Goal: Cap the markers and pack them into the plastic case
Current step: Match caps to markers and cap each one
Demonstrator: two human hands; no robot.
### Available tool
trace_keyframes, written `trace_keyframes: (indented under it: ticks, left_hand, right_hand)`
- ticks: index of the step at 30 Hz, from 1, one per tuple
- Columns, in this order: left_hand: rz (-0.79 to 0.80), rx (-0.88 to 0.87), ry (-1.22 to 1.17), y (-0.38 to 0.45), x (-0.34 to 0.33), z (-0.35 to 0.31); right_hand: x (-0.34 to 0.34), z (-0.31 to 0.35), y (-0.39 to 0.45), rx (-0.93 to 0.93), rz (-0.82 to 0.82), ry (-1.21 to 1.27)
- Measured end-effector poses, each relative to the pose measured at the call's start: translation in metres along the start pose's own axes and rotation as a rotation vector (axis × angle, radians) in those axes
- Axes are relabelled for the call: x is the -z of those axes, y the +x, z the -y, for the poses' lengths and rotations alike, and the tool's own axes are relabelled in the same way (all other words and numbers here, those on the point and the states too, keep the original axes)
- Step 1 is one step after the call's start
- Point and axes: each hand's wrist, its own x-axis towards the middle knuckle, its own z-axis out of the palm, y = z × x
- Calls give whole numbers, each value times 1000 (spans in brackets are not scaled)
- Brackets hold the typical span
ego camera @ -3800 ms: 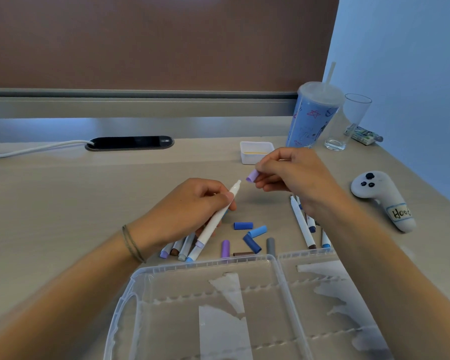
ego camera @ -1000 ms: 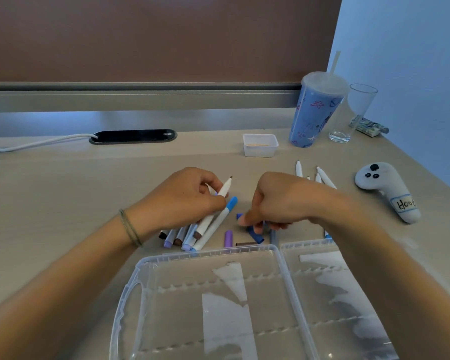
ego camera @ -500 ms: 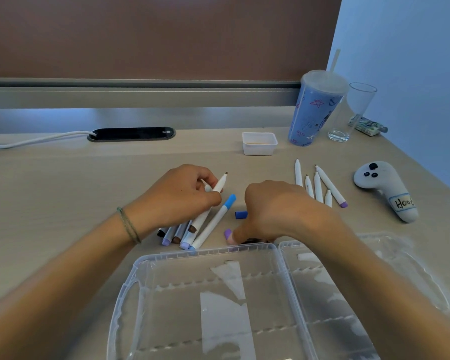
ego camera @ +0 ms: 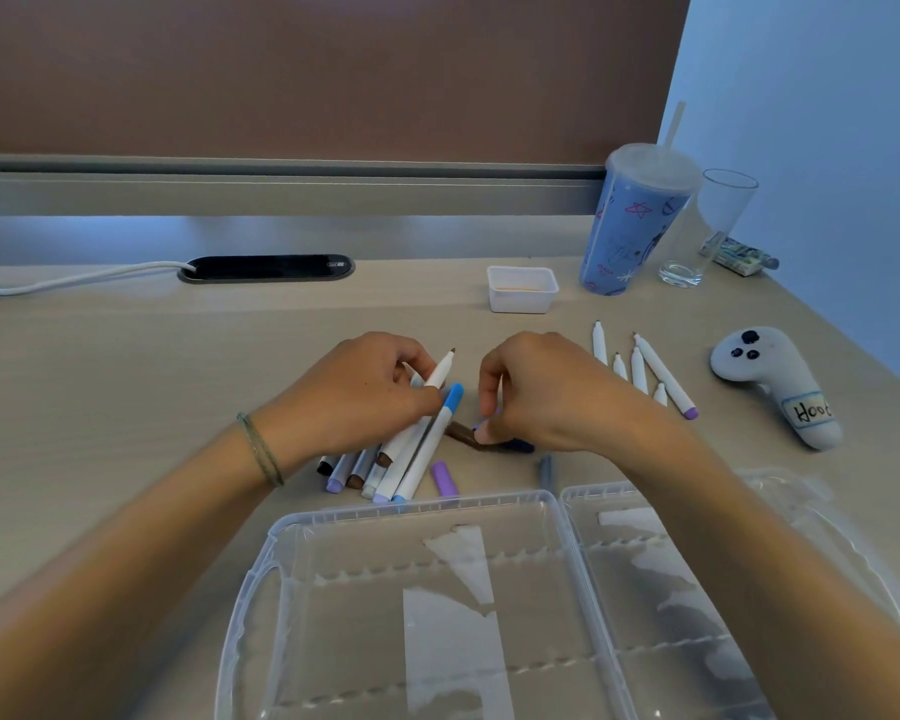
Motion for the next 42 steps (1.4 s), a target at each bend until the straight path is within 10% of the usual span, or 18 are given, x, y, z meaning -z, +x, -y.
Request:
trace_keyframes:
  ticks: [11,21,42]
  left_hand:
    - [-18,6,74,0,4,0]
    - [-2,-69,-72,-1,4,-3]
    - [33,-160,-75,-8,0,-10]
  right_hand:
    - [-15,0,10,102,-58,-72]
    - [21,-39,7,35,-114,788]
    - [11,-27,11,146,-281,906]
